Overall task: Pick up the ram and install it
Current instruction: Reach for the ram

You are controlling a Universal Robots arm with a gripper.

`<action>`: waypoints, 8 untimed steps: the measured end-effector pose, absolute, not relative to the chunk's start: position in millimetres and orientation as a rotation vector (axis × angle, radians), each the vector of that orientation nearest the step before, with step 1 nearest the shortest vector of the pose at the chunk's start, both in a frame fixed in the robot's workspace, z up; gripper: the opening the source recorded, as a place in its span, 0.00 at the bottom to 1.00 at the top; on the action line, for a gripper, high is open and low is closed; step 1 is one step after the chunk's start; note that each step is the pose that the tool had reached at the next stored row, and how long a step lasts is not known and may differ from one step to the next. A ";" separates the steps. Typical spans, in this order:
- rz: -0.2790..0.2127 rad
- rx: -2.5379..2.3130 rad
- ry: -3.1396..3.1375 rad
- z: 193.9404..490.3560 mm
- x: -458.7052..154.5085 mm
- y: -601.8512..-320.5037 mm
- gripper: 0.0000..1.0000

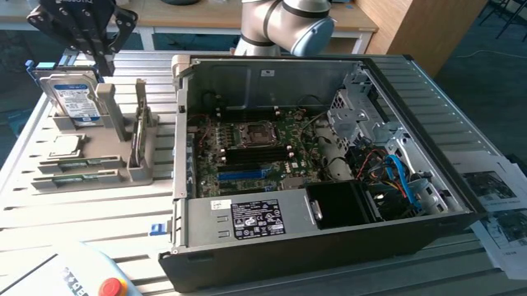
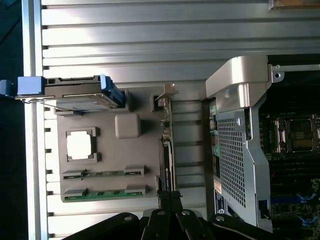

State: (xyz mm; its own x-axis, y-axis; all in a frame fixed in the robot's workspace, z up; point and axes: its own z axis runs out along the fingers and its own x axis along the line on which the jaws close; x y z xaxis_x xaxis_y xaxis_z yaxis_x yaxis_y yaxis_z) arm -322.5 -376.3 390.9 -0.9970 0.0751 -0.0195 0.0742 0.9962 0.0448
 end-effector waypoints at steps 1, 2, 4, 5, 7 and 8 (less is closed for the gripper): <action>0.069 0.117 3.118 390.8 -324.7 -376.1 0.10; 0.069 0.117 3.118 390.8 -327.1 -375.8 0.10; 0.069 0.116 3.118 390.7 -332.0 -375.1 0.10; 0.069 0.116 3.118 390.7 -334.3 -374.9 0.10; 0.069 0.116 3.118 390.6 -339.0 -374.2 0.10; 0.069 0.117 3.118 390.6 -341.4 -373.9 0.10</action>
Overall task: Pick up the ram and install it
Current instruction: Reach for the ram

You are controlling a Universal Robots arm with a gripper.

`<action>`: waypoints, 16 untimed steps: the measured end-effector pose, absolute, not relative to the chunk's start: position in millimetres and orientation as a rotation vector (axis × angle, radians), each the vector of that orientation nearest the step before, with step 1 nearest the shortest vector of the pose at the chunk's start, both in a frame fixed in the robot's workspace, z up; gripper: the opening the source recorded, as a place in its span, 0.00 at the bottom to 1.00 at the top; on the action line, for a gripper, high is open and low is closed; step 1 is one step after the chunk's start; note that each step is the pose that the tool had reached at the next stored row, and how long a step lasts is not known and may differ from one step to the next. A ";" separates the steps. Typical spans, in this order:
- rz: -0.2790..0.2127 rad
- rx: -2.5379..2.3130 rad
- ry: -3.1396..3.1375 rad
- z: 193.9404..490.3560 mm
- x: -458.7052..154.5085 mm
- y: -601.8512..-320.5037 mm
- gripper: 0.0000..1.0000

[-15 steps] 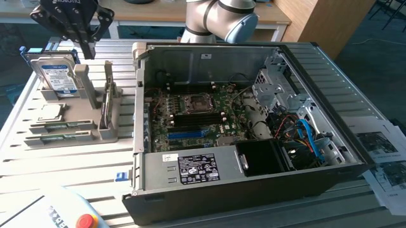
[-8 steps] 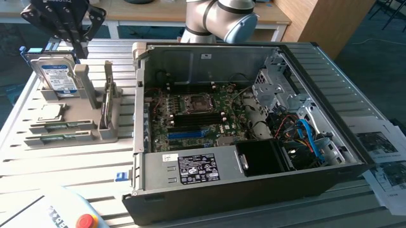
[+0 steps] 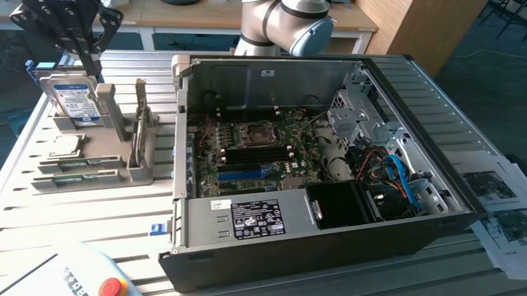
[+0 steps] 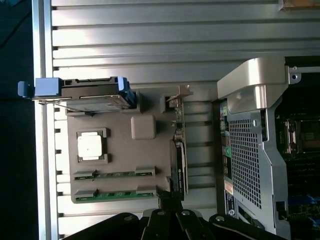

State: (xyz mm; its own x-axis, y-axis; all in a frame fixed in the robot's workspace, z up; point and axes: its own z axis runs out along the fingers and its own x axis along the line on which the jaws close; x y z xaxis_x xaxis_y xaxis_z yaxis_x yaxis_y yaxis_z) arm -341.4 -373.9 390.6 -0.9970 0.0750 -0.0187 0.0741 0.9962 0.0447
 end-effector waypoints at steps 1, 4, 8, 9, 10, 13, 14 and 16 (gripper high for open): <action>0.069 0.117 3.118 390.6 -343.7 -373.6 0.10; 0.069 0.117 3.119 390.5 -351.2 -372.6 0.10; 0.069 0.117 3.120 390.4 -361.0 -371.6 0.10; 0.069 0.117 3.120 390.3 -363.6 -371.4 0.10; 0.069 0.117 3.120 390.3 -366.0 -371.1 0.10; 0.069 0.117 3.120 390.2 -373.0 -370.6 0.10; 0.069 0.117 3.121 390.2 -375.3 -370.5 0.10; 0.069 0.117 3.121 390.1 -379.8 -370.3 0.10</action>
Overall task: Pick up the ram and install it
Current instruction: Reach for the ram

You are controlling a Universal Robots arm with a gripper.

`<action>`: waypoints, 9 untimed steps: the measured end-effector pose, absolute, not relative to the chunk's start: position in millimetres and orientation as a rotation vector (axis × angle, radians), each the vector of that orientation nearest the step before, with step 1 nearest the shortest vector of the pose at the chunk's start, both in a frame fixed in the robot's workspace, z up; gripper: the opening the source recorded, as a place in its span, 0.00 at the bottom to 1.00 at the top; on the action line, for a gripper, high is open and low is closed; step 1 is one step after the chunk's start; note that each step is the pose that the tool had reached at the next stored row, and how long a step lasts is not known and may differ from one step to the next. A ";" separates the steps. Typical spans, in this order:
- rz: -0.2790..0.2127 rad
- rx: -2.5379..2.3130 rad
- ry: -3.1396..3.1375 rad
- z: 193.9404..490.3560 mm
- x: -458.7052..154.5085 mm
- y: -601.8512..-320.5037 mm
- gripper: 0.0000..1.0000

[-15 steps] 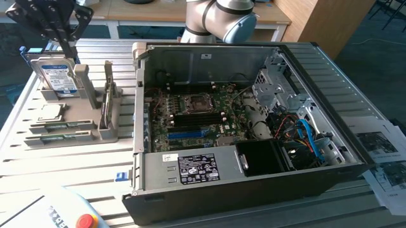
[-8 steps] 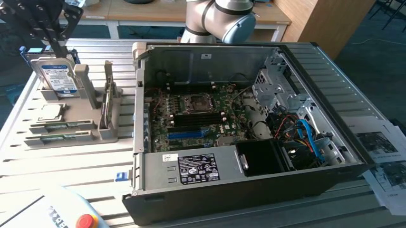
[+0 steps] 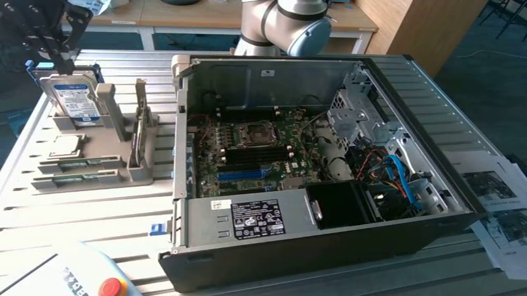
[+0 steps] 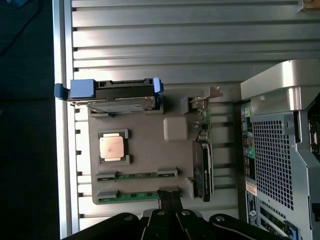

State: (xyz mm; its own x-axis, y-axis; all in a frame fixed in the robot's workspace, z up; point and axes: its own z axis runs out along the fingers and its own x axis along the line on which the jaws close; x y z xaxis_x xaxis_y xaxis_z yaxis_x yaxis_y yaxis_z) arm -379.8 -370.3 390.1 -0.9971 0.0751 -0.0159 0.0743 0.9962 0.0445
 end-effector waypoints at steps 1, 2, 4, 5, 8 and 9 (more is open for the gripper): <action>0.069 0.117 3.121 390.1 -381.9 -370.3 0.10; 0.069 0.117 3.121 390.1 -383.6 -370.2 0.10; 0.069 0.117 3.121 390.1 -384.2 -370.2 0.10; 0.069 0.117 3.121 390.1 -384.2 -370.2 0.10; 0.069 0.117 3.121 390.1 -384.2 -370.2 0.10; 0.069 0.117 3.121 390.1 -384.3 -370.2 0.10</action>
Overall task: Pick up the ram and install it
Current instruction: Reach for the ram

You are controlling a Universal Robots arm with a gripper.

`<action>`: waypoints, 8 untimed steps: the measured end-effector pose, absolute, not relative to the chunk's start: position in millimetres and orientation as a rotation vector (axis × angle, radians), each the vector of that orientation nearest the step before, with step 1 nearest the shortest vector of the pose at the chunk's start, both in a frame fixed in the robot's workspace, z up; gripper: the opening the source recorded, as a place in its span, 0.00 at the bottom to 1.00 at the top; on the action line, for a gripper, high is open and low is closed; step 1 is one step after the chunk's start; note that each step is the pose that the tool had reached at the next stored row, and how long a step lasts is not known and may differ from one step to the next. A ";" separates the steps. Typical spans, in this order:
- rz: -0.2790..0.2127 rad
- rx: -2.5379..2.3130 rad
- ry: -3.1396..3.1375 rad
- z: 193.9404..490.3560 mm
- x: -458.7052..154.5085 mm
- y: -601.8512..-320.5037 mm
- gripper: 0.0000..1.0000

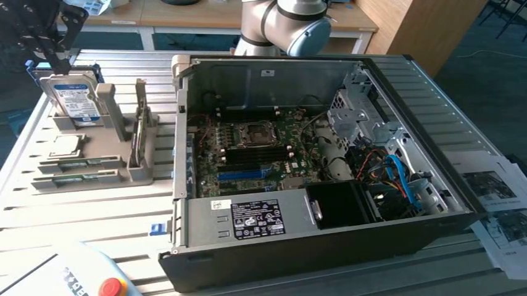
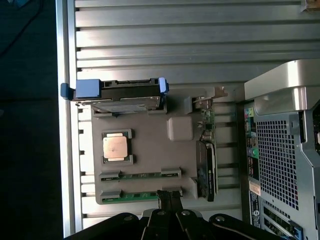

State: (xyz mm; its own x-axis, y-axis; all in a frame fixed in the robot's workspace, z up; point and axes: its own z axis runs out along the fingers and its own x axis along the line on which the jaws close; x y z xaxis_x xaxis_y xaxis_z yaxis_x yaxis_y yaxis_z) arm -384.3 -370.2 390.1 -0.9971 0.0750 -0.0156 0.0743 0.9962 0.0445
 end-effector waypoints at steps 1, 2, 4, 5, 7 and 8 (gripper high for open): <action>0.069 0.117 3.121 390.1 -384.6 -370.2 0.10; 0.068 0.117 3.121 390.1 -385.5 -370.1 0.10; 0.069 0.117 3.121 390.0 -387.8 -370.1 0.10; 0.068 0.117 3.121 390.0 -389.2 -370.1 0.10; 0.069 0.117 3.121 389.9 -392.1 -370.1 0.10; 0.069 0.117 3.121 389.9 -393.6 -370.1 0.10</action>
State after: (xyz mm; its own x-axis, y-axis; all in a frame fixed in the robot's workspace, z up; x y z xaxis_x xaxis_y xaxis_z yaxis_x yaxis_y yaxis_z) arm -393.6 -370.1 389.9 -0.9971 0.0750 -0.0156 0.0742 0.9963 0.0445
